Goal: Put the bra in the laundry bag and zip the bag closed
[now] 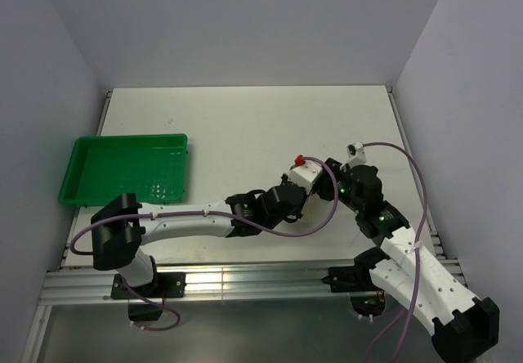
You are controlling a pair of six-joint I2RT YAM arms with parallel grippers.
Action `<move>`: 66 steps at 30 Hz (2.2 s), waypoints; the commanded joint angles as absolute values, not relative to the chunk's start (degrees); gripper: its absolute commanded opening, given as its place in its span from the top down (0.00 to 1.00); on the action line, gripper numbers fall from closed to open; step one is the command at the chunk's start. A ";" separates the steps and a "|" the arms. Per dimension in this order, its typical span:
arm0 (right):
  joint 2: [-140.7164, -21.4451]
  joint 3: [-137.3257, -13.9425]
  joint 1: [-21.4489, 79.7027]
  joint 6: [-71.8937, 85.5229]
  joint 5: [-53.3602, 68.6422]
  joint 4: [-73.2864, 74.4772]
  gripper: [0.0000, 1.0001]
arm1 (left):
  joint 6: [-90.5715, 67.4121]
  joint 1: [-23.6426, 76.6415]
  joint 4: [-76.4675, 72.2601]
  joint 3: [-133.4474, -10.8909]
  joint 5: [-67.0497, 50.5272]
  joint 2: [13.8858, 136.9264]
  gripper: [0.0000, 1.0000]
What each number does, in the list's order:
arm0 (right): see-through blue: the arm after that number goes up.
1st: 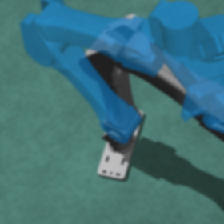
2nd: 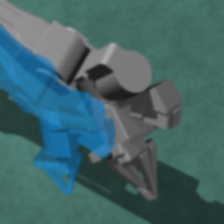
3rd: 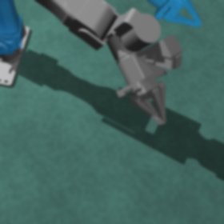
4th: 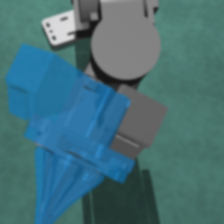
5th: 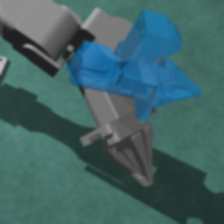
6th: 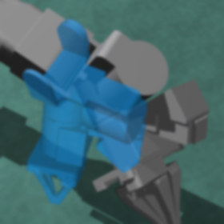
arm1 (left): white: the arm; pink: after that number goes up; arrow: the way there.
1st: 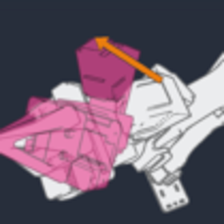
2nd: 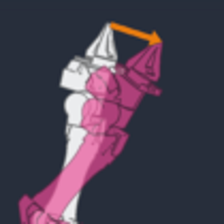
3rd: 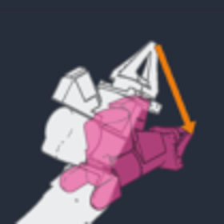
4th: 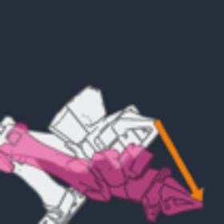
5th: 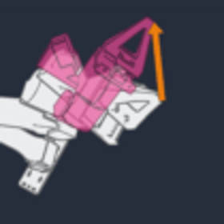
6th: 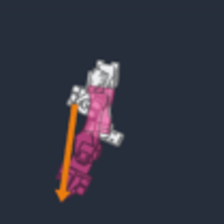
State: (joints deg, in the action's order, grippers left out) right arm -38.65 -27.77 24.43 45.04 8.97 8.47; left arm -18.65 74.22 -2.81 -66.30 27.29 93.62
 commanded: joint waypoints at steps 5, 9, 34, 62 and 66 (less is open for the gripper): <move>-41.31 -28.30 24.26 44.92 13.97 5.89 0.28 | -16.79 74.79 -2.99 -70.22 29.35 93.60 1.00; -41.05 -28.91 24.17 44.56 13.80 6.59 0.54 | -16.08 74.79 -2.99 -70.93 29.88 94.48 1.00; -60.20 -18.20 25.22 70.84 18.64 -50.97 1.00 | -50.33 76.28 8.53 -50.19 36.56 62.40 0.71; -55.90 -12.57 25.49 67.68 15.56 -48.16 1.00 | -59.94 76.20 -14.41 -48.43 42.19 82.53 0.52; -55.37 -12.22 25.49 67.59 15.64 -47.99 1.00 | -59.15 75.24 -16.61 -48.60 41.40 83.58 0.52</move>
State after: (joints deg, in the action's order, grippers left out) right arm -57.17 -12.56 24.99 68.42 15.84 -43.92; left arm -59.29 75.94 -11.57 -47.59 41.67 83.31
